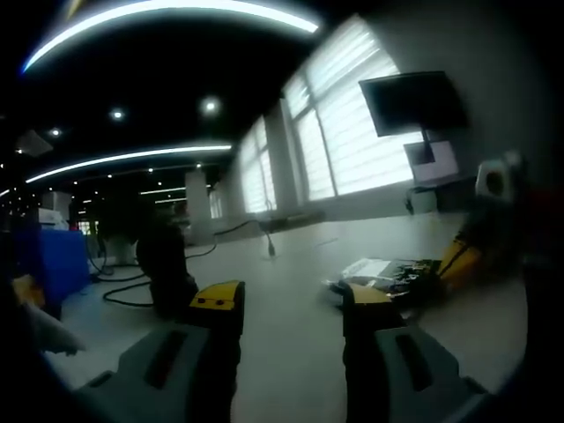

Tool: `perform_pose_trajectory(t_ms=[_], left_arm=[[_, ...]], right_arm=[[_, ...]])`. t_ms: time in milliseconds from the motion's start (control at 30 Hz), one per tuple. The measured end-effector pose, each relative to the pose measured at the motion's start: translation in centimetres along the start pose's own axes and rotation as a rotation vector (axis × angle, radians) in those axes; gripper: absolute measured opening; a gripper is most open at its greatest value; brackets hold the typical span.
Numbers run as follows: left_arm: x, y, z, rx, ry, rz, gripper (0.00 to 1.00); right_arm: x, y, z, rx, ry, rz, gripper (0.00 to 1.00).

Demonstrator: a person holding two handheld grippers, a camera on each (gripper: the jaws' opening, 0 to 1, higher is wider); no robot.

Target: Clip sheet goods on table flip sheet goods clip sheet goods scan sheet goods put sheet goods back to table

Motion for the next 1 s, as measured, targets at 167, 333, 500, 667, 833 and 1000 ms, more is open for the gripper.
perform_pose_trajectory(t_ms=[167, 333, 500, 667, 833, 1000], left_arm=[[-0.2, 0.0, 0.0, 0.003, 0.000, -0.003, 0.37], [-0.2, 0.0, 0.0, 0.005, -0.001, -0.003, 0.37], [-0.3, 0.0, 0.0, 0.006, 0.000, -0.002, 0.37], [-0.5, -0.1, 0.1, 0.005, 0.001, -0.004, 0.37], [-0.4, -0.1, 0.1, 0.003, 0.000, -0.003, 0.37], [-0.3, -0.1, 0.2, 0.000, -0.002, -0.001, 0.37]], right_arm=[[0.4, 0.5, 0.2, 0.009, -0.004, 0.040, 0.00], [0.4, 0.5, 0.1, 0.006, 0.004, 0.050, 0.02], [0.6, 0.5, -0.2, 0.003, 0.003, 0.070, 0.10], [1.0, 0.4, -0.5, 0.000, -0.001, 0.104, 0.16], [1.1, 0.8, -1.2, 0.014, -0.004, 0.130, 0.18], [0.0, 1.3, -1.7, 0.033, 0.018, 0.124, 0.17]])
Point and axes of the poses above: the point that each gripper's makers call its tool centre point, and the gripper's own axes: z roughly backward along the fingers, x roughly to its left, y roughly out of its underside, the point moved 2 cm from there along z, roughly backward along the fingers, and after that the axes turned 7 degrees about y, right-handed, at the moved point
